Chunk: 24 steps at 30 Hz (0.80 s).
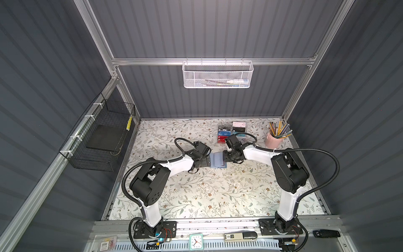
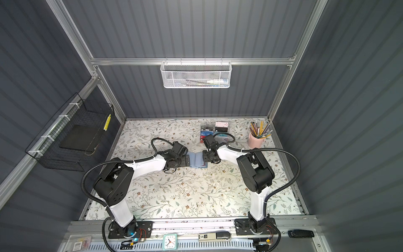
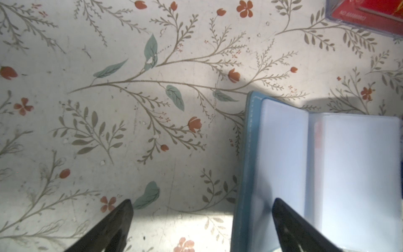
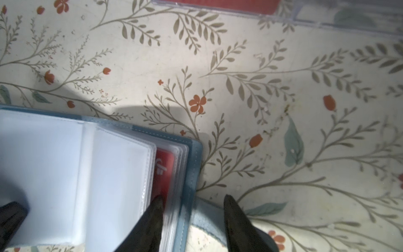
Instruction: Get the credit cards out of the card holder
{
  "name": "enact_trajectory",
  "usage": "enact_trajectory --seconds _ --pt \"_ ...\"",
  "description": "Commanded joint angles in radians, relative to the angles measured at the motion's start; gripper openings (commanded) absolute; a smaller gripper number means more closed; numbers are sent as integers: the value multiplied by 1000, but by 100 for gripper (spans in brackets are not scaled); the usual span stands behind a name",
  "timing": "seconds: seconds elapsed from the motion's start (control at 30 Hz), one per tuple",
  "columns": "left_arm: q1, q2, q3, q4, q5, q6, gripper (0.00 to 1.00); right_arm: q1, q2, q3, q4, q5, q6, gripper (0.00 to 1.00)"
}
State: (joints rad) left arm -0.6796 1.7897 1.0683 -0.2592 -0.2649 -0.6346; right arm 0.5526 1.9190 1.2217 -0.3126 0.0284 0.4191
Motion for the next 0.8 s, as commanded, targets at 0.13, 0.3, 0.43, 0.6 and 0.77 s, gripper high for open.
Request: enact_trajectory --seconds 0.13,0.3,0.43,0.6,0.77 --pt "5 -11 -13 8 10 12 100 5 -34 -3 -22 54 -13 48" --pt "5 -6 -14 9 13 11 100 4 -36 -4 -17 26 -11 47" --pt "5 -7 -18 11 13 9 100 5 -17 4 -18 19 -10 47" --pt "5 -12 -25 12 10 9 100 6 -10 7 -27 25 -13 47" --pt "5 -13 -27 11 11 10 100 6 4 13 -29 7 -12 47"
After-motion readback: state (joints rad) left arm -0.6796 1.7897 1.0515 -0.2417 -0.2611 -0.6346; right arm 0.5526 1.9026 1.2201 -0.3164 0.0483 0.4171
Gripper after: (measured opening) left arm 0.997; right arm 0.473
